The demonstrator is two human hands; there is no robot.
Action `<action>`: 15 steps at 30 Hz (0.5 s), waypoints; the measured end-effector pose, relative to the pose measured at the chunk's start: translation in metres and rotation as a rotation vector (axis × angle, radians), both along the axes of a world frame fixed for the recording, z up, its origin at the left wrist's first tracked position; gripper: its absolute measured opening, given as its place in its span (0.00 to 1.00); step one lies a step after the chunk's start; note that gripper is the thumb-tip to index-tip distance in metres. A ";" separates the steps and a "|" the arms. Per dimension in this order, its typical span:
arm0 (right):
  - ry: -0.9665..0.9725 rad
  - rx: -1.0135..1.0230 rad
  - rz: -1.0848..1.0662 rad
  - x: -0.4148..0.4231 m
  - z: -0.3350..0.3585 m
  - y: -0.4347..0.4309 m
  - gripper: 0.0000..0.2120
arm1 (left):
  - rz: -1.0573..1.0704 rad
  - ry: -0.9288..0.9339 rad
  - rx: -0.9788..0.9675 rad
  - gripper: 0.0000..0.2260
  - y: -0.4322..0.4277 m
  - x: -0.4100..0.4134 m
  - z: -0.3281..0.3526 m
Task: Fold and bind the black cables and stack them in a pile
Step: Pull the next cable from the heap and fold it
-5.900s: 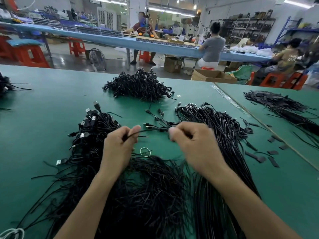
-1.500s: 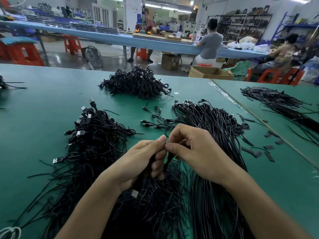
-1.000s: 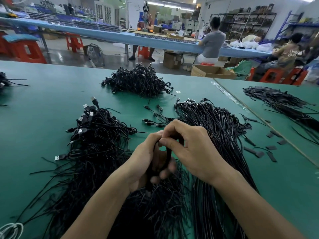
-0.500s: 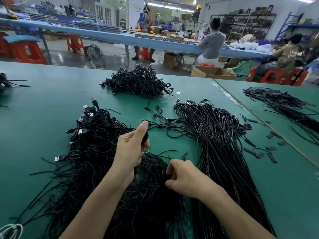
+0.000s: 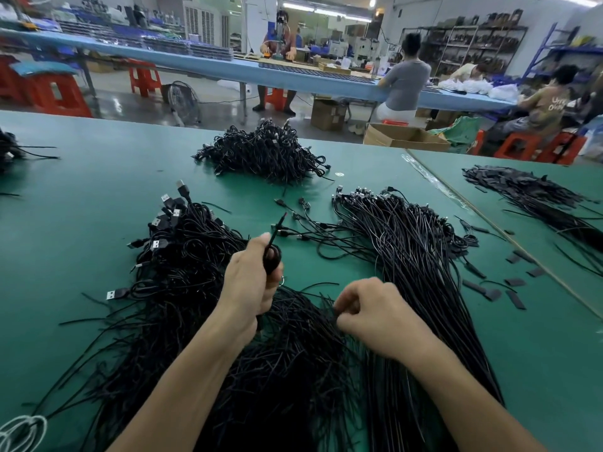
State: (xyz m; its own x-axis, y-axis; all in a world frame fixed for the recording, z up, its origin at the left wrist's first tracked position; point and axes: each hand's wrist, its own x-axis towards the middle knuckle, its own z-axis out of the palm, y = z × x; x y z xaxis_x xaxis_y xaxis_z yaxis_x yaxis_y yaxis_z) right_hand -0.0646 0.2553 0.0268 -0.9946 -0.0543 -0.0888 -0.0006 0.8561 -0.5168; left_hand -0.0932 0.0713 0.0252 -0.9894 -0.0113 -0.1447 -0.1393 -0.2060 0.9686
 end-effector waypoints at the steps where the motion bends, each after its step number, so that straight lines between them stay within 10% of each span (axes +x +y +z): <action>1: 0.080 -0.057 -0.025 -0.001 0.003 0.000 0.08 | -0.032 0.007 -0.026 0.29 0.001 0.001 0.000; 7: 0.420 -0.565 0.011 0.001 0.021 -0.023 0.08 | -0.326 0.020 -0.113 0.17 0.008 0.007 0.001; 15: 0.425 -0.448 0.188 0.010 0.038 -0.030 0.12 | -0.434 0.266 0.124 0.18 0.005 0.012 0.006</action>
